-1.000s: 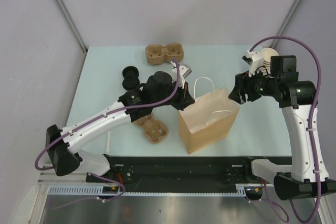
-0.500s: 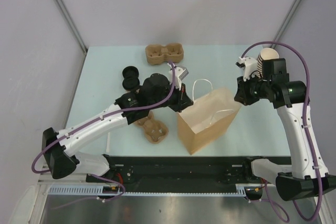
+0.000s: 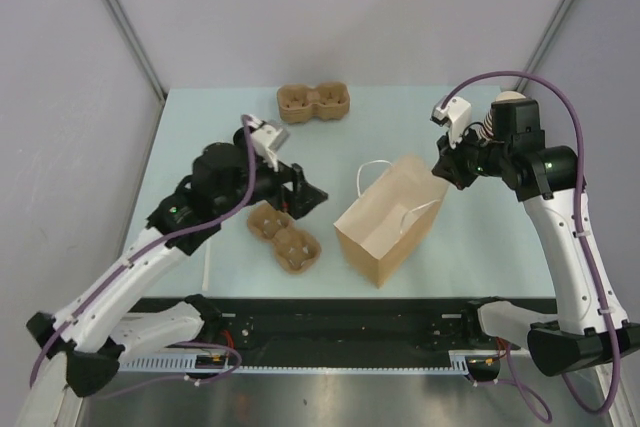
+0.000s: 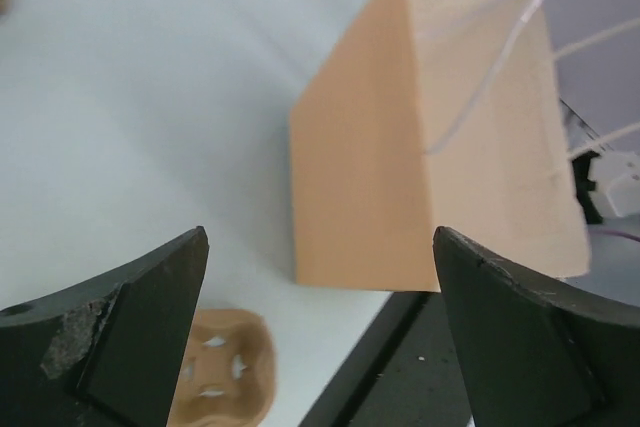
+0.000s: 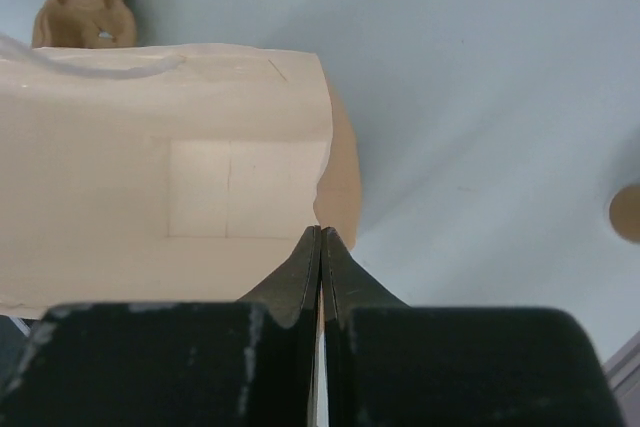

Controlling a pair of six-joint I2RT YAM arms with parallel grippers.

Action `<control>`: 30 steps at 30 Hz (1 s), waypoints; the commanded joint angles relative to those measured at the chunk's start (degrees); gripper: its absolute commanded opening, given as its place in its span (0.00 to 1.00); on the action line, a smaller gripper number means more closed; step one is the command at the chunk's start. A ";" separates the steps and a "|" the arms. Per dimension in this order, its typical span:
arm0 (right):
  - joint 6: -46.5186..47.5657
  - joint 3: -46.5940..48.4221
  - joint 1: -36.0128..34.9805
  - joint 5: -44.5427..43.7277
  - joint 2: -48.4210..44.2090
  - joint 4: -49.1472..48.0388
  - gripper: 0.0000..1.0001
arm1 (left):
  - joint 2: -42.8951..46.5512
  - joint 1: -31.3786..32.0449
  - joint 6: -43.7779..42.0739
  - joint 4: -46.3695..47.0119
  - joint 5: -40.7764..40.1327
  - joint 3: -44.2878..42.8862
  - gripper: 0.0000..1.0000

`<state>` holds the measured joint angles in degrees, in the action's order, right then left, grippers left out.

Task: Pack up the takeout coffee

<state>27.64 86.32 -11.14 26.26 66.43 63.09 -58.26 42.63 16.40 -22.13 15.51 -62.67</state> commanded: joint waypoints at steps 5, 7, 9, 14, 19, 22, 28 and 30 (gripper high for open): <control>4.88 2.80 -5.73 3.36 -1.22 -5.34 0.00 | -1.04 -19.50 -9.55 -15.48 5.85 5.80 0.99; 4.79 3.23 -6.88 2.83 -1.22 -5.87 0.00 | -2.90 -26.15 -12.96 -17.50 10.49 8.08 0.99; 4.53 3.67 -8.11 2.39 -1.22 -6.57 0.00 | -4.40 -30.83 -15.07 -16.55 13.92 10.19 0.99; 4.27 5.69 -10.04 1.95 -0.17 -6.66 0.00 | -9.93 -35.34 -16.49 -10.57 10.43 11.08 0.86; 3.83 7.28 -11.10 1.51 1.50 -6.67 0.00 | -20.56 -37.45 -19.48 -10.58 11.04 10.02 0.62; 3.39 7.89 -11.54 1.77 2.12 -6.32 0.00 | -22.76 -37.45 -20.27 -9.60 10.34 10.82 0.57; 2.69 8.68 -11.89 2.57 3.00 -6.14 0.00 | -23.57 -38.50 -20.62 -6.26 8.49 12.23 0.56; 2.68 8.77 -11.98 2.74 3.26 -6.05 0.00 | -23.74 -39.29 -21.06 -5.56 8.40 12.05 0.56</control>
<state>31.29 92.40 -22.55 28.32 69.54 58.35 -82.13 4.99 -2.50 -31.64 24.29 -50.85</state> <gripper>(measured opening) 0.009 0.560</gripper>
